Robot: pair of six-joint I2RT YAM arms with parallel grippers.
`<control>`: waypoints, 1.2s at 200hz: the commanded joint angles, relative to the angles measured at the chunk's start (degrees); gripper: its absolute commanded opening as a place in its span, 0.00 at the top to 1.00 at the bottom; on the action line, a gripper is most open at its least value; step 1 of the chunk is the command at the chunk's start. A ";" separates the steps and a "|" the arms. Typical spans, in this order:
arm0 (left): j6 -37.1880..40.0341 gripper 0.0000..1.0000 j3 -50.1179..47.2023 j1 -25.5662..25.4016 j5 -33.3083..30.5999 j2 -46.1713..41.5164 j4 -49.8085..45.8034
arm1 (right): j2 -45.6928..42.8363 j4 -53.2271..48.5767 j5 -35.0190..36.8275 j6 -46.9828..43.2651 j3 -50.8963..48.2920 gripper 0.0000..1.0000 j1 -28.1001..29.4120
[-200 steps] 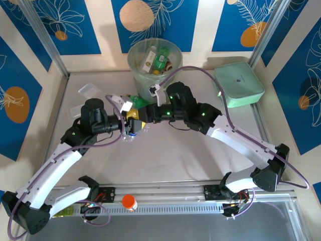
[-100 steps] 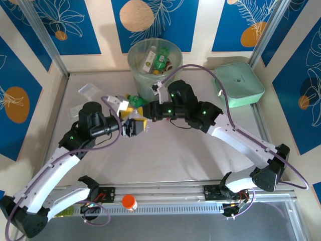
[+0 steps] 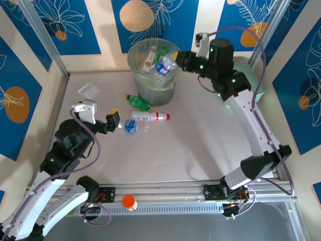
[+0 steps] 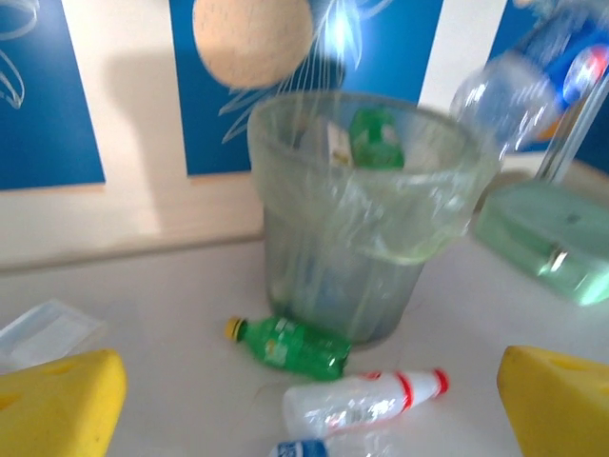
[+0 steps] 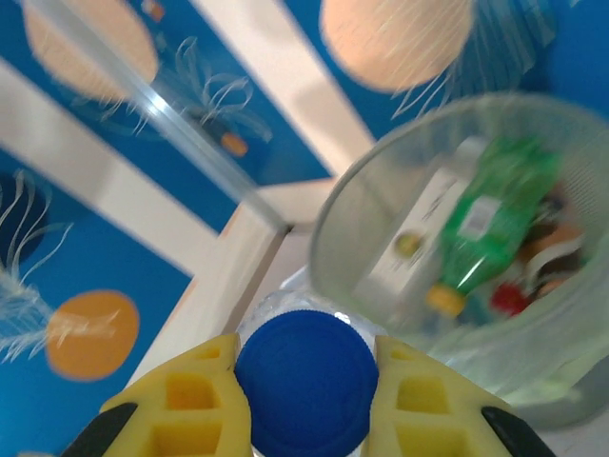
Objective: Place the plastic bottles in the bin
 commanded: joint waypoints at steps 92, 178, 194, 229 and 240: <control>2.02 0.01 -4.83 -0.38 -0.84 1.03 0.78 | 34.08 -25.46 11.65 -10.31 46.42 1.00 -3.83; 2.10 0.01 -5.16 -0.38 -1.19 1.12 1.83 | 36.91 -20.03 33.20 -26.70 43.09 0.98 5.88; 2.10 0.01 -5.27 -0.38 -1.18 0.95 1.70 | 38.27 -21.46 32.13 -25.41 43.24 0.97 5.95; 2.06 0.01 -5.33 -0.37 -1.27 0.74 1.63 | 41.13 -22.36 28.74 -25.96 42.12 0.91 7.27; 2.08 0.01 -5.35 -0.38 -1.26 0.73 1.65 | 42.05 -23.02 28.46 -25.52 42.25 0.91 7.48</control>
